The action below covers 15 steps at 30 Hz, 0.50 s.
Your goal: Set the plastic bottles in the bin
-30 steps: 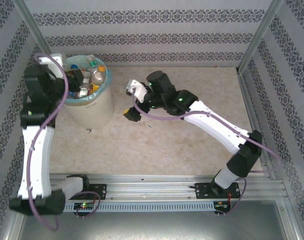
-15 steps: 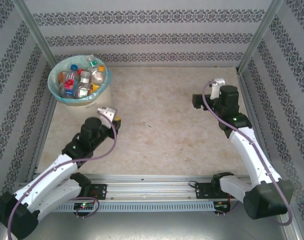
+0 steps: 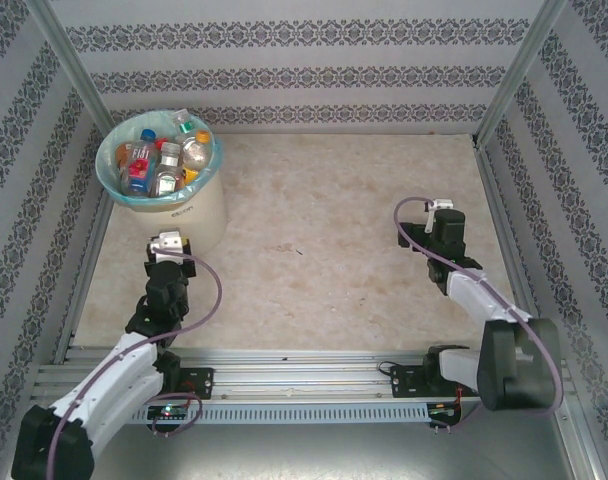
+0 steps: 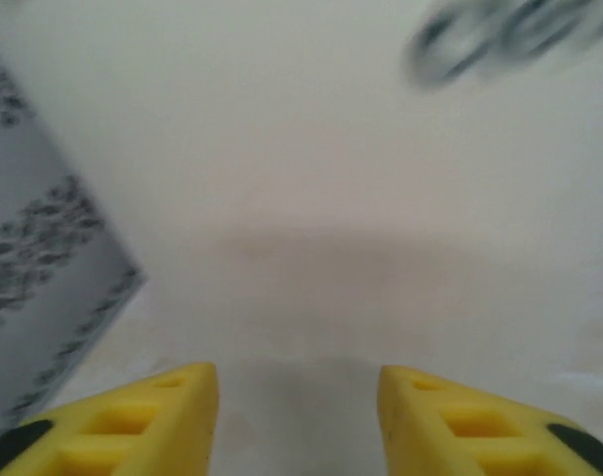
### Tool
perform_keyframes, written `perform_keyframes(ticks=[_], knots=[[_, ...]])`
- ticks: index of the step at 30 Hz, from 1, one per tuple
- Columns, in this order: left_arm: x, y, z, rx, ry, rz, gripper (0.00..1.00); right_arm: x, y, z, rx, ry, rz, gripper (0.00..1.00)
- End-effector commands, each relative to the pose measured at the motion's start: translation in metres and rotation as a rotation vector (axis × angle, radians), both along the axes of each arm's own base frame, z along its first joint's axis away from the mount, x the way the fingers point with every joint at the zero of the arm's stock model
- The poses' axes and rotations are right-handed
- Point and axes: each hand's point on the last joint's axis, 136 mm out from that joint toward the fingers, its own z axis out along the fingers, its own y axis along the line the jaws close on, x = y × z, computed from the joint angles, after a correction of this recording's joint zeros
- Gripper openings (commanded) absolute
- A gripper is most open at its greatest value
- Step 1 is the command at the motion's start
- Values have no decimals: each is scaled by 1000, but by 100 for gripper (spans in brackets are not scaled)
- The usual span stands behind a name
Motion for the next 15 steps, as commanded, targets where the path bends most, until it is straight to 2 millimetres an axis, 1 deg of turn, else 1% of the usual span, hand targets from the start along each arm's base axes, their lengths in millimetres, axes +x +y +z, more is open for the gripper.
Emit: perform_keyframes(ticks=[1, 3, 4, 7, 9, 11, 12, 13, 14, 15], knots=[[7, 17, 7, -81, -114, 19, 53, 21, 8, 12, 7, -116, 59, 98], [10, 24, 0, -102, -125, 2, 60, 22, 12, 7, 13, -148, 82, 98], [12, 25, -4, -106, -113, -7, 62, 23, 13, 7, 17, -175, 87, 98], [20, 22, -17, -133, -81, -72, 73, 21, 20, 13, 18, -218, 134, 98], [26, 17, -28, -165, -70, -122, 82, 18, 24, 18, 16, -269, 156, 98], [32, 11, -32, -178, -78, -169, 86, 17, 27, 24, 15, -310, 173, 98], [38, 6, -32, -184, -82, -203, 87, 16, 28, 22, 16, -312, 179, 98], [42, 0, -33, -189, -80, -238, 88, 18, 29, 28, 18, -339, 186, 98], [48, -6, -34, -193, -75, -277, 89, 17, 30, 27, 26, -348, 194, 98], [53, -10, -35, -197, -75, -299, 91, 13, 33, 19, 31, -349, 206, 98]])
